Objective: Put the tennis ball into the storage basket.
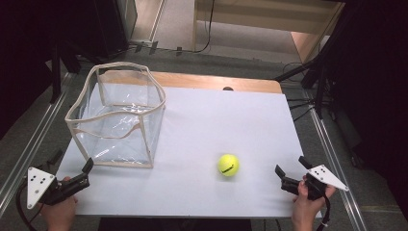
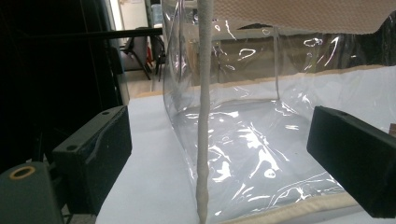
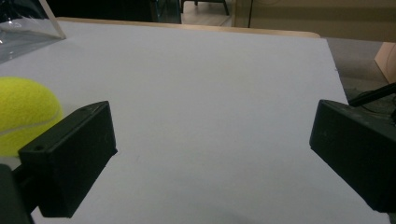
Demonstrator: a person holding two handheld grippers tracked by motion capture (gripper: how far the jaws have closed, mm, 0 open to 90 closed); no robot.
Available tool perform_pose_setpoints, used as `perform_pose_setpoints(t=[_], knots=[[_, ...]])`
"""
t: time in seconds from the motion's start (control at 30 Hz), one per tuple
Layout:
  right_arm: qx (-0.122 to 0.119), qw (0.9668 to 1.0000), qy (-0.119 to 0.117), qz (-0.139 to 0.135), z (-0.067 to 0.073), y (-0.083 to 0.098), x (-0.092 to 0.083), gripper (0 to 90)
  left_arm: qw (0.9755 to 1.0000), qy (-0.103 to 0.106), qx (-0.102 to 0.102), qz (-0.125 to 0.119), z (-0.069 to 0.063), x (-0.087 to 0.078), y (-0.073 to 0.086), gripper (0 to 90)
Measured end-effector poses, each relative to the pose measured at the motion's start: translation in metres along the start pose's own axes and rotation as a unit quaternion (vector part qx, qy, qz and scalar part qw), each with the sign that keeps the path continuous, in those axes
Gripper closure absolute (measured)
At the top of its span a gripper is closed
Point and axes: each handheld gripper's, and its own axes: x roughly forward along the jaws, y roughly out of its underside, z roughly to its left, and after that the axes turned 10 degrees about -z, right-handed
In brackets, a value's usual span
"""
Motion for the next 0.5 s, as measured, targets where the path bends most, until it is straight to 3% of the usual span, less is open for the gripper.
perform_pose_setpoints(t=[0.27,0.5], knots=[[-0.004,1.0000,-0.001,-0.001,0.001,-0.003,0.000,0.0,1.0000,0.000,0.002,0.000,0.000,0.000,0.000,6.9],[-0.008,0.9999,-0.011,-0.007,0.008,-0.017,-0.002,0.0,1.0000,0.000,0.008,0.001,-0.002,0.000,0.000,6.9]])
